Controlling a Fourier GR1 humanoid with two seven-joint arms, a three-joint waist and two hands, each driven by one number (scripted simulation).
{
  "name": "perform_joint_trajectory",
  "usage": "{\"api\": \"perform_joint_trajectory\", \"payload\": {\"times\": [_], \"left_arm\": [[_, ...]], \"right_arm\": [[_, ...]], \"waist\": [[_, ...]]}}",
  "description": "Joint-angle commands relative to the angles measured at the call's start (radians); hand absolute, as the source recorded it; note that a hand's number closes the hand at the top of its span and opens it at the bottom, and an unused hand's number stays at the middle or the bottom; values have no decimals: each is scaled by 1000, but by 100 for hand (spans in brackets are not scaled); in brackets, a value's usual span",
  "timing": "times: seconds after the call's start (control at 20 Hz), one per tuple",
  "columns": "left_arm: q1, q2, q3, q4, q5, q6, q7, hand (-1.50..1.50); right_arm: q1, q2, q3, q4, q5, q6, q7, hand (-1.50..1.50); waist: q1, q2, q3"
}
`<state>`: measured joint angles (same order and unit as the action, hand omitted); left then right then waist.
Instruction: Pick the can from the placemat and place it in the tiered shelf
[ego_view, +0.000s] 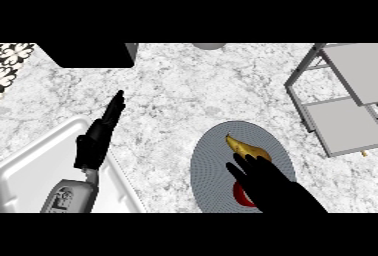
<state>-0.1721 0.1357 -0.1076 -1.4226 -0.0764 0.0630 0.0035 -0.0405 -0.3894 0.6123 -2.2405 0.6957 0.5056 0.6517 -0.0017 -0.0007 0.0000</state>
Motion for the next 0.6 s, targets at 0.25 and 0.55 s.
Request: {"api": "perform_joint_trajectory", "payload": {"times": [0.25, 0.55], "left_arm": [[-18, -2, 46, 16, -14, -41, -3, 0], [22, -29, 32, -42, -43, -21, 13, 0]], "right_arm": [[11, 92, 6, 28, 92, 67, -10, -150], [57, 71, -4, 77, 178, 36, -92, -150]], "waist": [[0, 0, 0], [1, 0, 0]]}}
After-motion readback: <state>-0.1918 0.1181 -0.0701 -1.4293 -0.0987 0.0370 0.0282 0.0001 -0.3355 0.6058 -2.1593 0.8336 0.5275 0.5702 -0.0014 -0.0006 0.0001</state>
